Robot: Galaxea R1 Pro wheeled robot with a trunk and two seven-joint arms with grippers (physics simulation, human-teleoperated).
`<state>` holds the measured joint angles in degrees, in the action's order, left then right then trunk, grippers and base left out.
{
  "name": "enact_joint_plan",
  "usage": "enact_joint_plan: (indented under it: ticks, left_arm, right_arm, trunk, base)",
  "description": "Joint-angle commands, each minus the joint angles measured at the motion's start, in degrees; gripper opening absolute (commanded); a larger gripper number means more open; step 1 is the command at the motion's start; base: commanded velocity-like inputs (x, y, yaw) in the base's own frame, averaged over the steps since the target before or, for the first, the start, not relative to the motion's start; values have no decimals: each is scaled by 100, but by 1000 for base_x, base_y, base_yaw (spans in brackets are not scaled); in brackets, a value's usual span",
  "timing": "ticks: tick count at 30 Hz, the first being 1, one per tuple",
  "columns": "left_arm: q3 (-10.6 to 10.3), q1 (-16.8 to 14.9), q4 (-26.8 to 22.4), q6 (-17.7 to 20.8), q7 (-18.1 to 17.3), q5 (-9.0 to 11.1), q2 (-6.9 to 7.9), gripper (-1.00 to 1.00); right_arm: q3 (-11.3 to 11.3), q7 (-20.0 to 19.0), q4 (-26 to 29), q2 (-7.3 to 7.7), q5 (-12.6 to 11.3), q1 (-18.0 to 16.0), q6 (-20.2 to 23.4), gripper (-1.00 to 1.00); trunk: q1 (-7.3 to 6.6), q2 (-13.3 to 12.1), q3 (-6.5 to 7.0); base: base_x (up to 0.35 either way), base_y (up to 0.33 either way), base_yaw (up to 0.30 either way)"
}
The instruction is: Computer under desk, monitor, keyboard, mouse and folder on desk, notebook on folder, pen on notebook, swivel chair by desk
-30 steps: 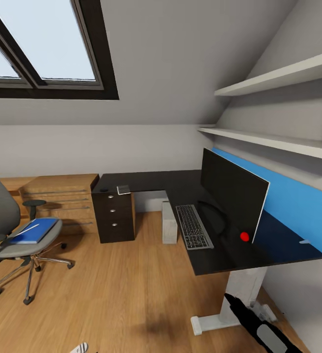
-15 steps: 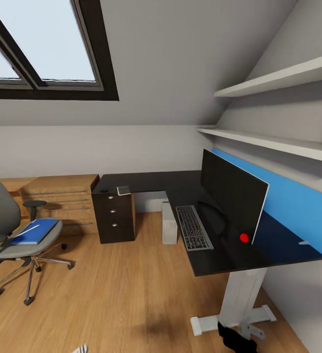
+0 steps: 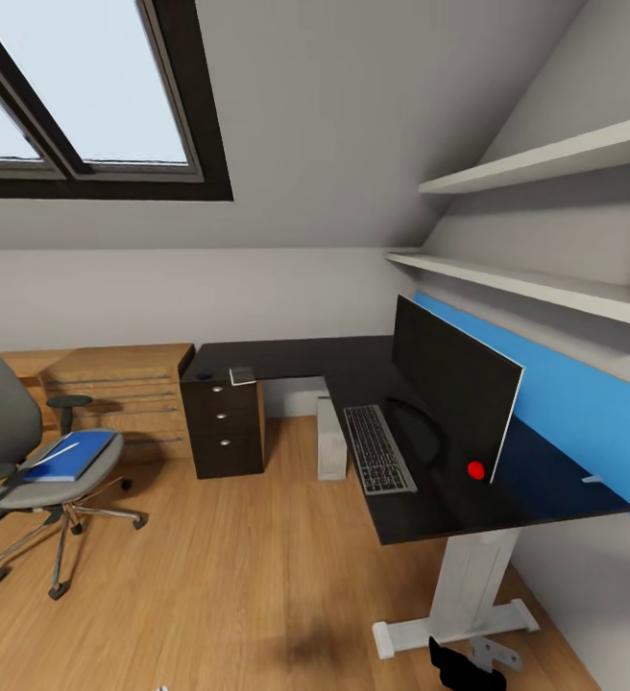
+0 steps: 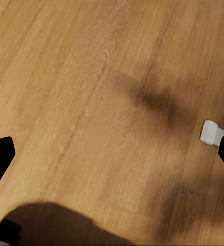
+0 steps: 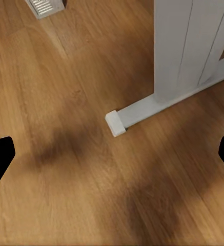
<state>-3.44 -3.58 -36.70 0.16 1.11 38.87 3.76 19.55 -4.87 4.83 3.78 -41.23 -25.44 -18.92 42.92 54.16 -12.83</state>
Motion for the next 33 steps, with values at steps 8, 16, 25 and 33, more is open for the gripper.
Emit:
enact_joint_plan:
  ticks: [8,16,25,33]
  left_arm:
    - [-30,-2,4,2,12,59,2,100]
    - [-26,-2,5,1,7,59,-13,100]
    - [-27,-2,18,1,3,64,-52,100]
    - [-30,-2,70,-4,3,61,-99,100]
  right_arm:
    - [22,-25,-30,-18,-65,-5,-177,100]
    - [37,-28,-258,-124,-44,-5,-498,100]
    - [40,-33,-376,-188,-35,-5,-627,100]
    - [40,-34,-393,-197,-34,-5,-646,100]
  trunk:
    - [-176,-317,136]
    - [-352,-638,280]
    - [-549,-999,442]
    - [-725,-1320,585]
  base:
    - [0,0,0]
    - [0,0,0]
    - [0,0,0]
    - [0,0,0]
